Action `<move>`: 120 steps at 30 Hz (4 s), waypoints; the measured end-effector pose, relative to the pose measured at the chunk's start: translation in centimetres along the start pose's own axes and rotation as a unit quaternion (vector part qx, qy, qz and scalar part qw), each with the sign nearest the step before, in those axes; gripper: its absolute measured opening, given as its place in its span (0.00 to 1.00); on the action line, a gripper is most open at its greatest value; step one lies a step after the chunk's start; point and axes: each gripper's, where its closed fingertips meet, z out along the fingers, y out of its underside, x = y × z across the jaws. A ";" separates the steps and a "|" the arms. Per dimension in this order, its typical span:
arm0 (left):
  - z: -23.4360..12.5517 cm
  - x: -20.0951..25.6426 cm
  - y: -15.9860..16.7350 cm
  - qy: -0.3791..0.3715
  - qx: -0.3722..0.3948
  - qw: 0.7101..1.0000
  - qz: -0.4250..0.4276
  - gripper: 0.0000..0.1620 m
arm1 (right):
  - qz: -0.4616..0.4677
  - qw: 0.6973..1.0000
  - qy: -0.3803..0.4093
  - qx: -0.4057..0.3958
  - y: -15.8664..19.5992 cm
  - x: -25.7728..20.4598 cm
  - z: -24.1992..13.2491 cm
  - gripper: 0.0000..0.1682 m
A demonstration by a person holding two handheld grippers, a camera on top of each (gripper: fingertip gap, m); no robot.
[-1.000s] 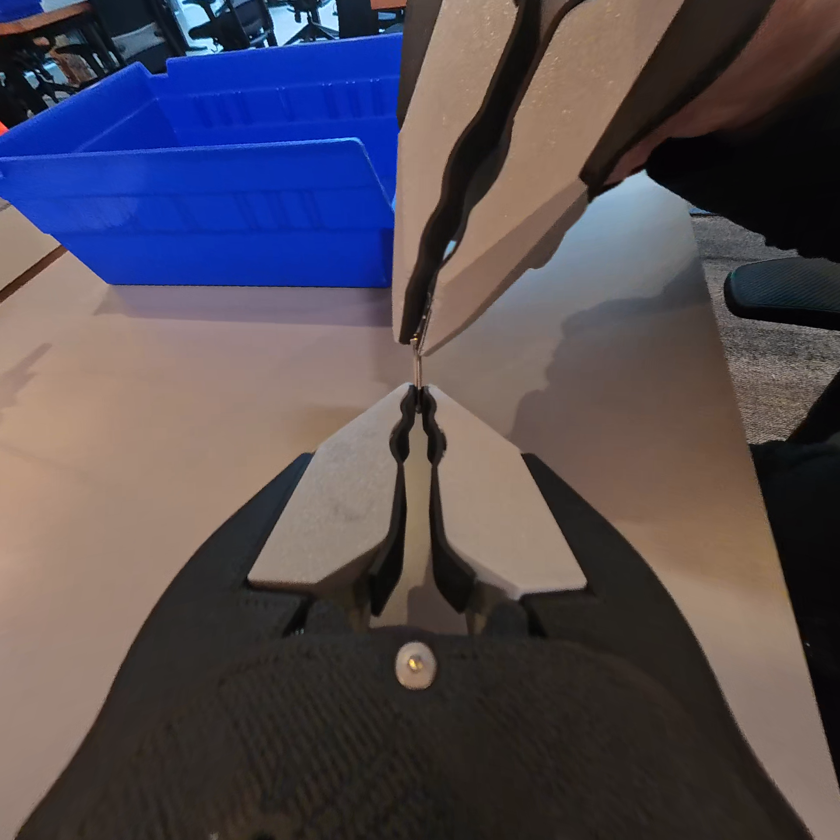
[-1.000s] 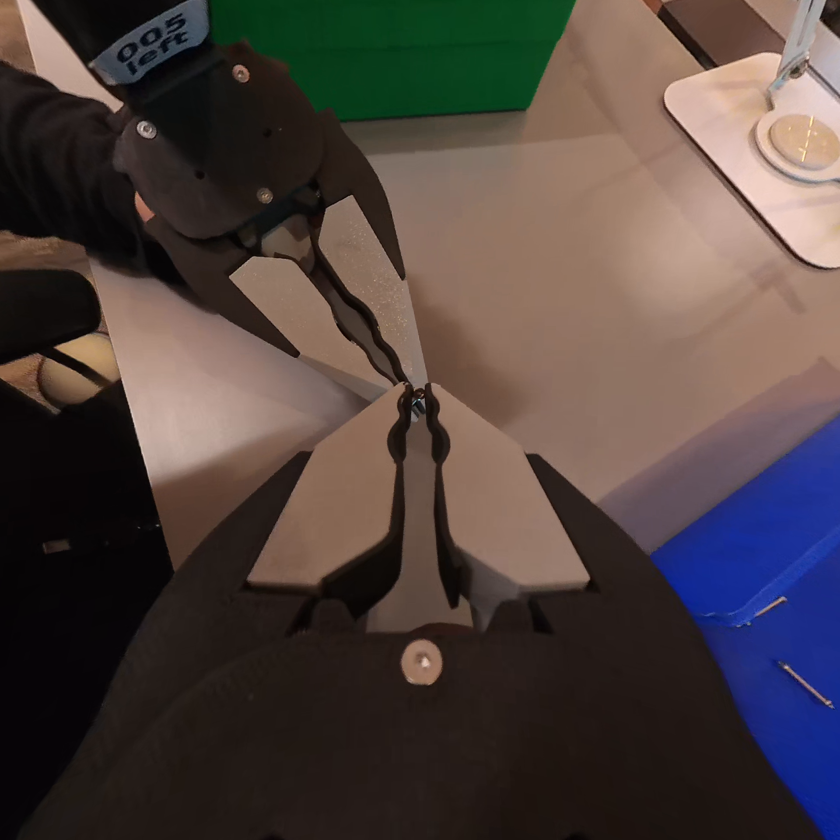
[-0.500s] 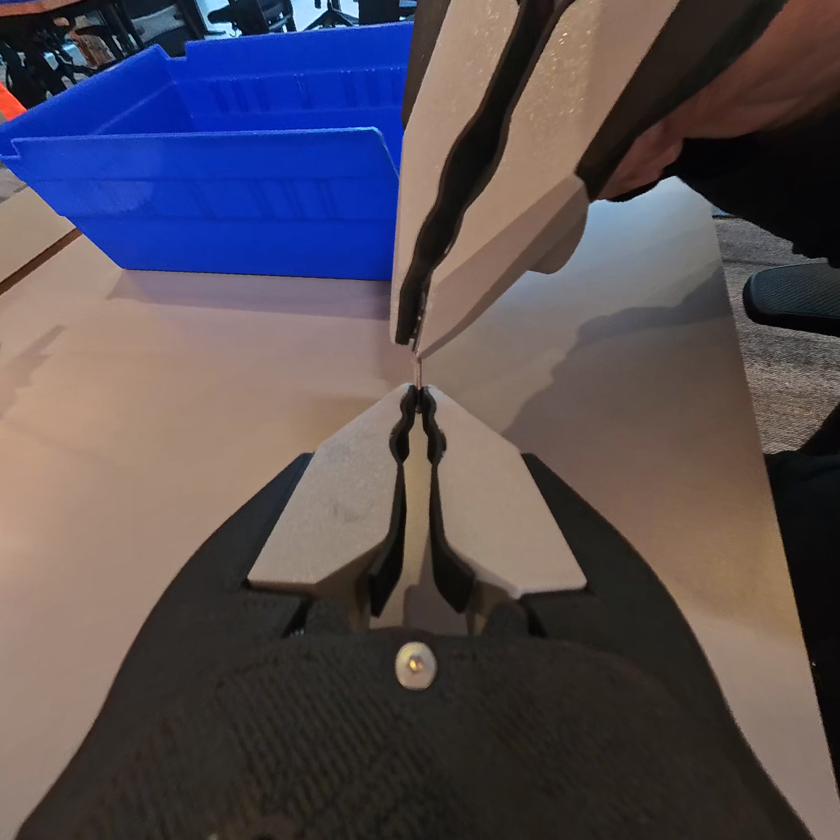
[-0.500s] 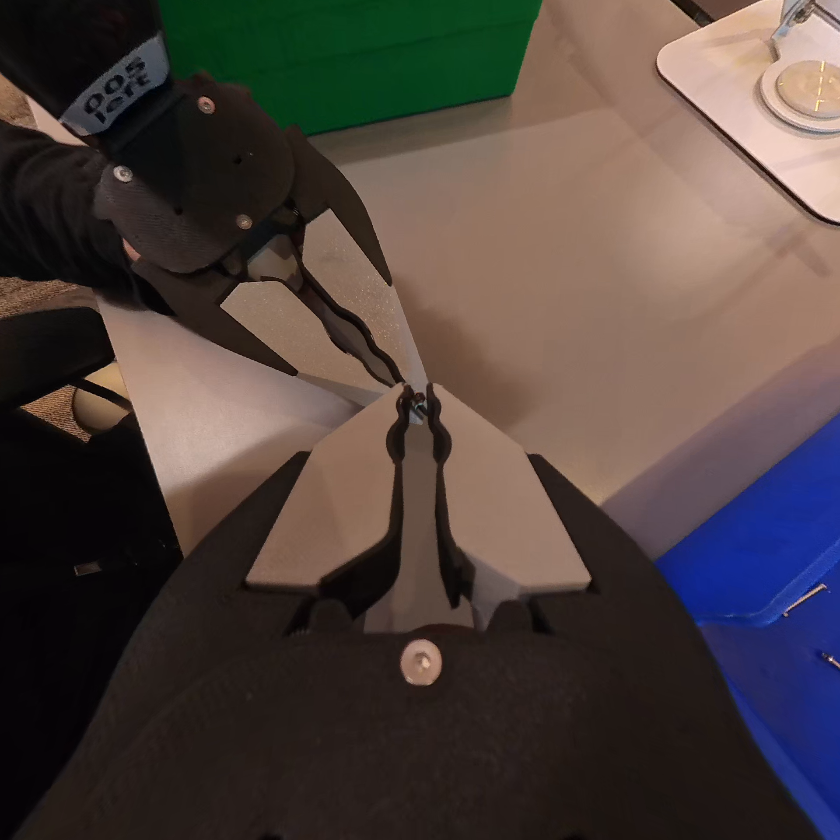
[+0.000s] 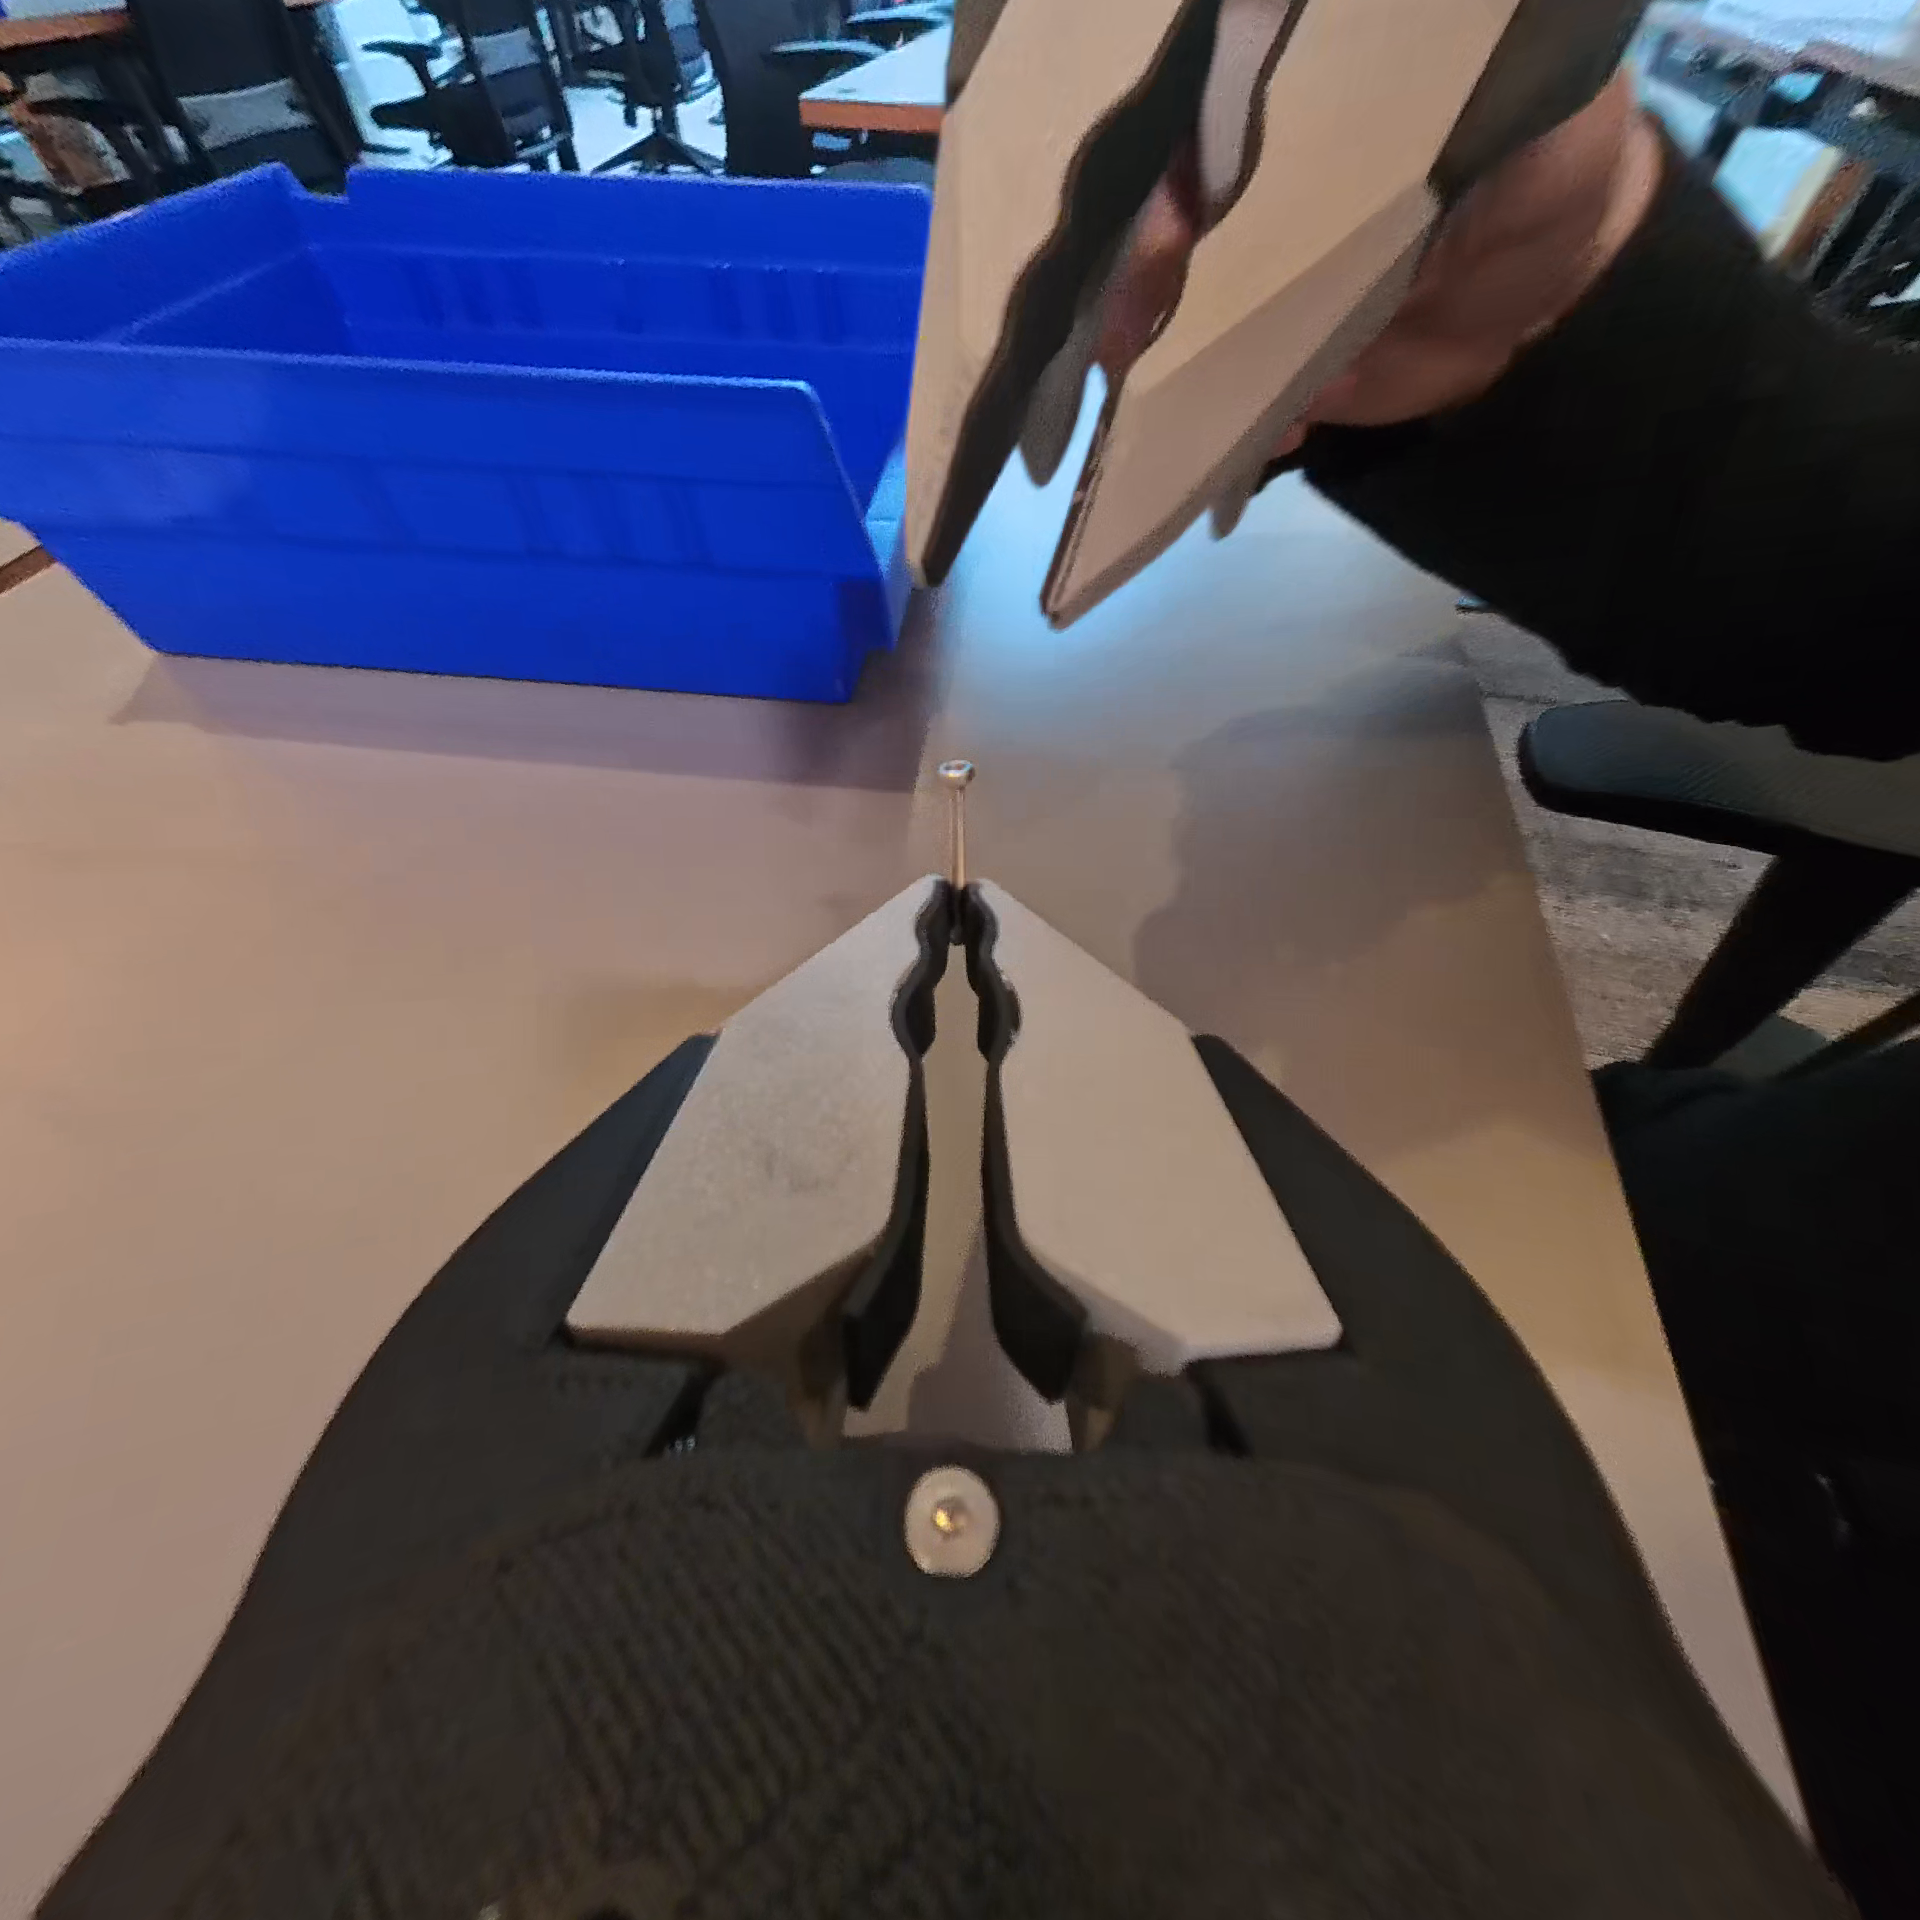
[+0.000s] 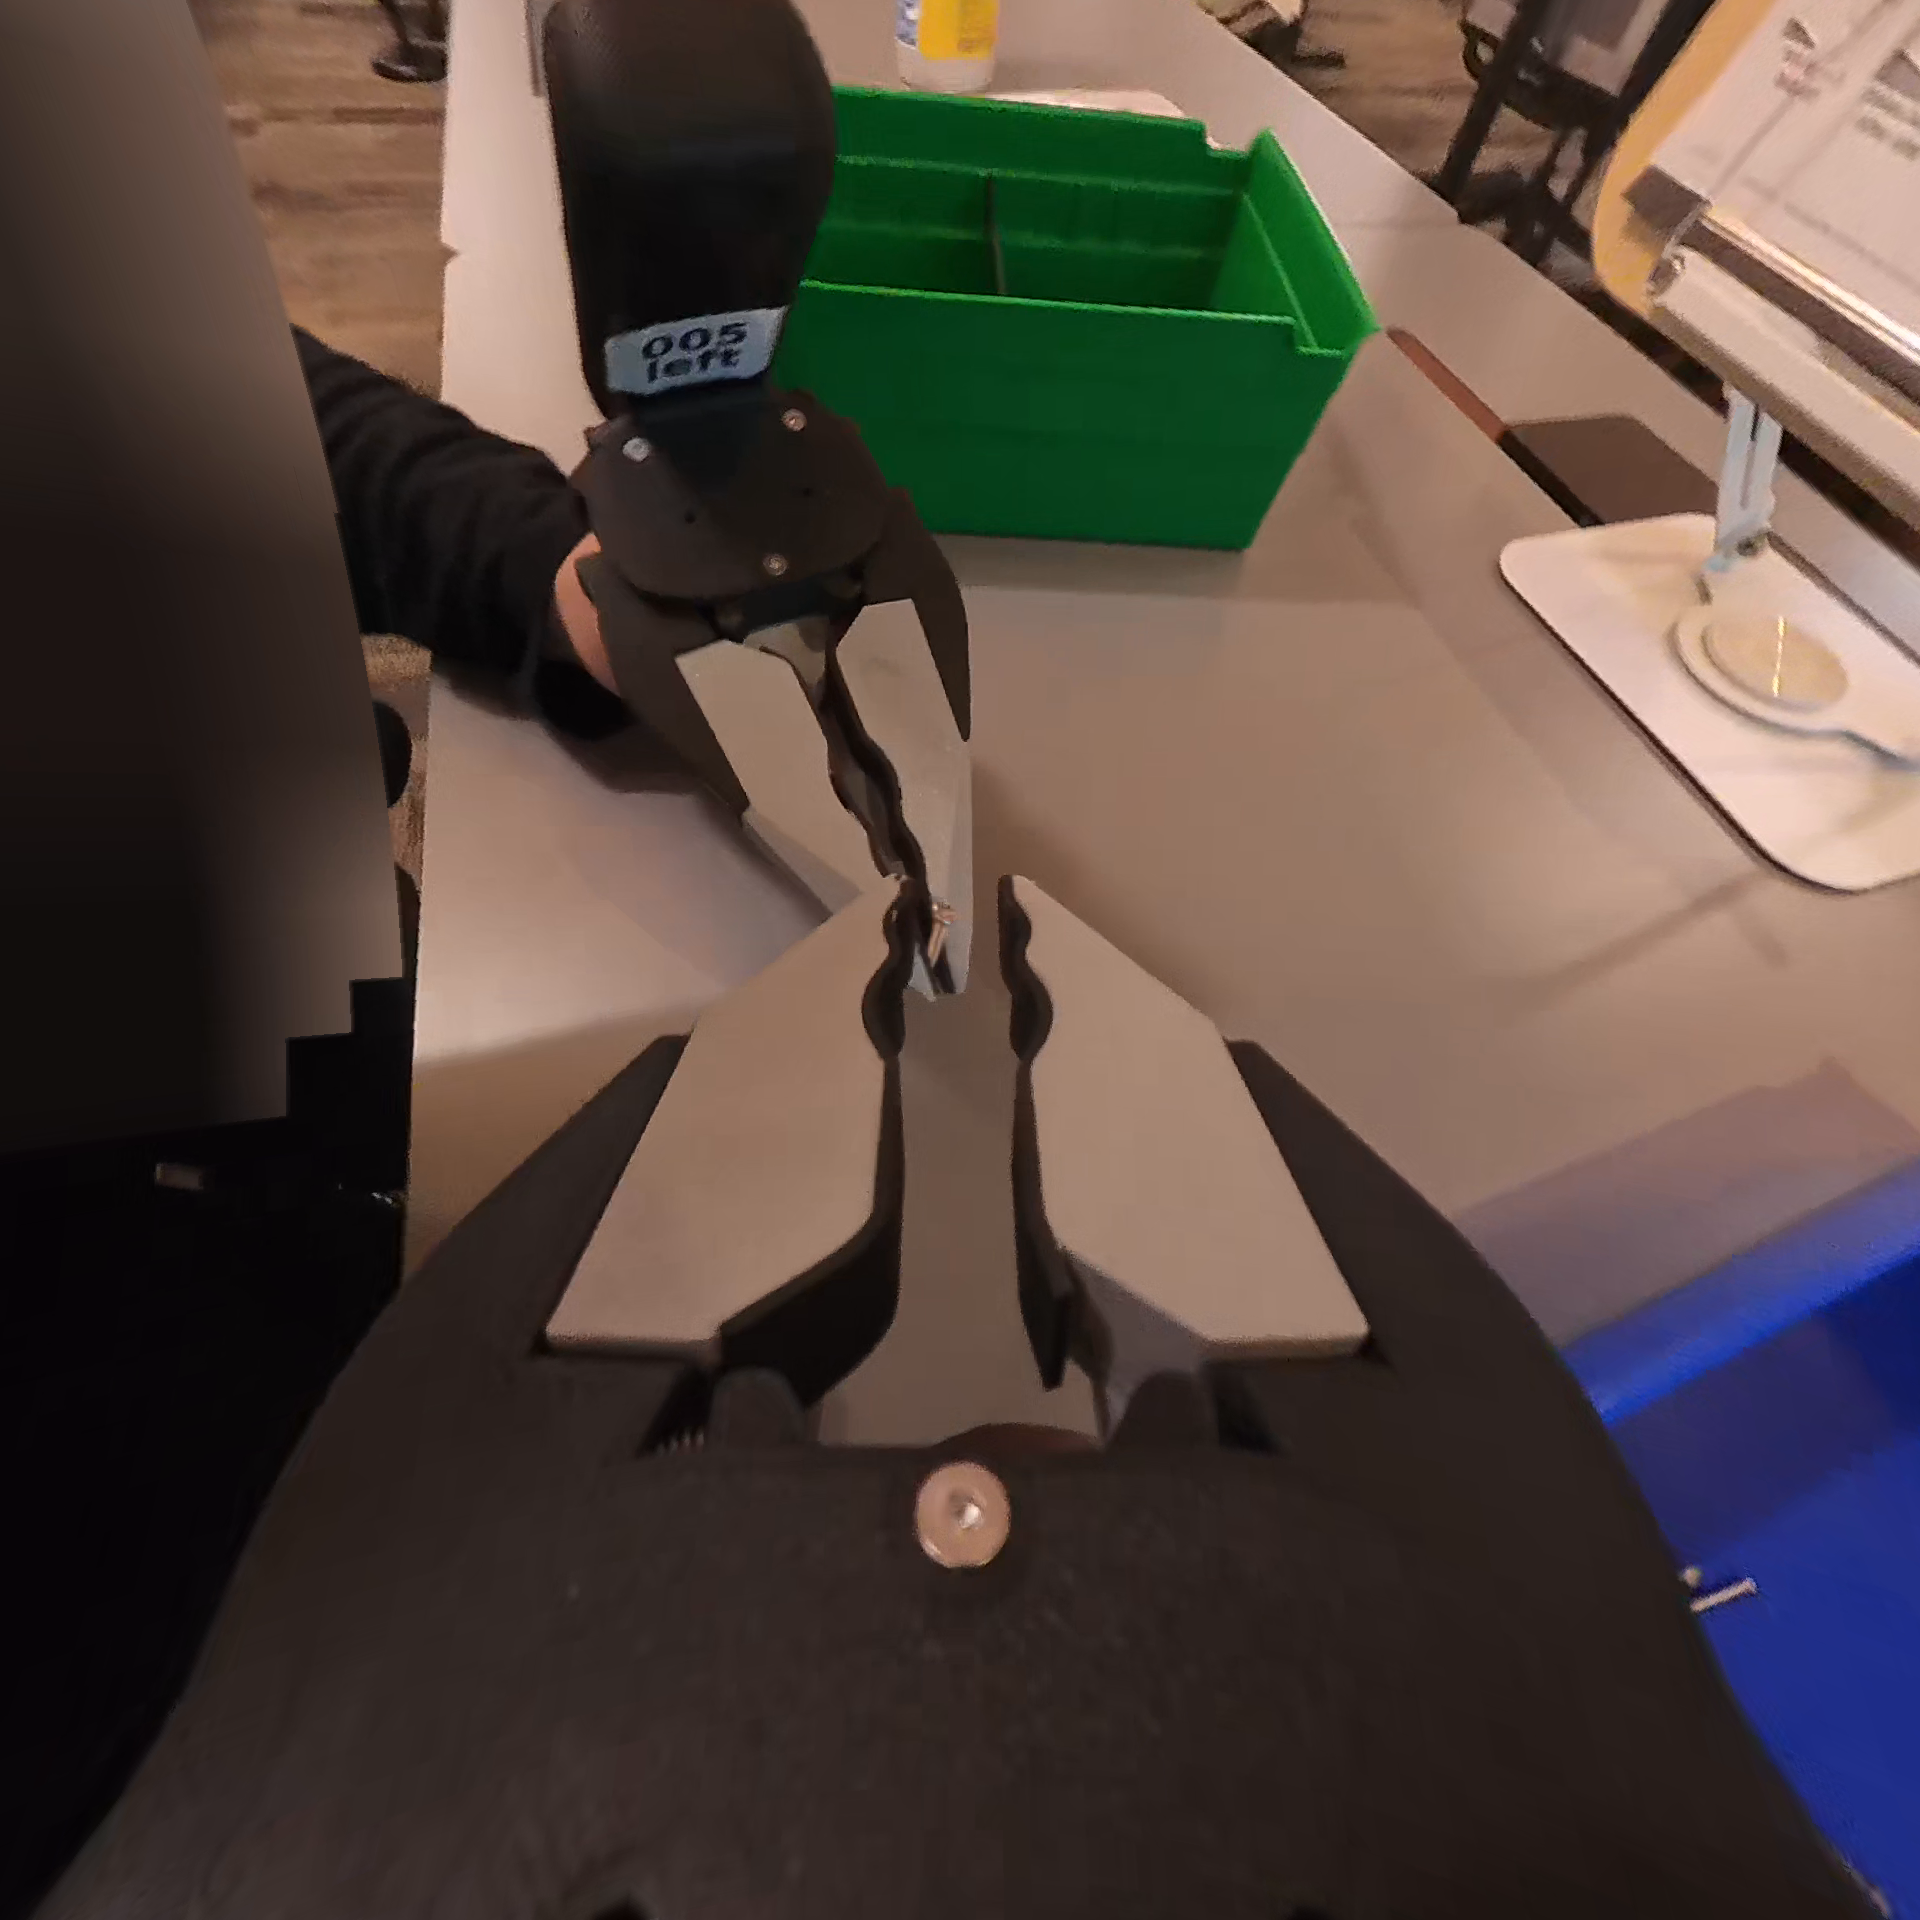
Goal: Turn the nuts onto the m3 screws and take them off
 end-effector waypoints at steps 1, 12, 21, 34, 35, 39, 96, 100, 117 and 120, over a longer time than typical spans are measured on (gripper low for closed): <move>0.0 0.4 -0.1 0.011 0.003 1.000 0.001 0.00 | -0.013 1.000 -0.004 0.001 0.3 0.0 0.1 0.07; -0.1 3.2 -0.6 0.078 0.021 0.996 0.044 0.00 | -0.062 0.990 -0.109 0.062 0.7 -2.8 -0.1 0.06; -0.5 4.6 -1.3 0.105 0.049 0.991 0.068 0.00 | -0.106 0.981 -0.138 0.084 0.3 -4.7 -0.4 0.06; -0.7 5.1 -1.4 0.112 0.050 0.990 0.075 0.00 | -0.114 0.979 -0.147 0.077 0.6 -5.2 -0.2 0.05; -0.7 5.1 -1.4 0.113 0.050 0.989 0.076 0.00 | -0.114 0.979 -0.148 0.077 0.6 -5.3 -0.2 0.05; -0.8 5.2 -1.5 0.114 0.052 0.989 0.077 0.00 | -0.114 0.979 -0.152 0.080 0.6 -5.4 -0.1 0.04; 0.1 1.1 -0.7 -0.032 0.019 0.998 0.051 0.00 | 0.042 0.994 0.043 0.088 1.3 -1.1 1.8 0.01; 0.1 0.8 -0.6 -0.044 0.015 0.998 0.048 0.00 | 0.058 0.992 0.072 0.088 1.4 -0.8 2.0 0.01; 0.1 0.4 -0.4 -0.047 0.008 0.998 0.031 0.00 | 0.081 0.984 0.130 0.092 1.8 -0.4 2.2 0.08; 0.1 0.5 -0.4 -0.043 0.010 0.999 0.031 0.00 | 0.080 0.984 0.111 0.112 1.5 -0.8 1.5 0.12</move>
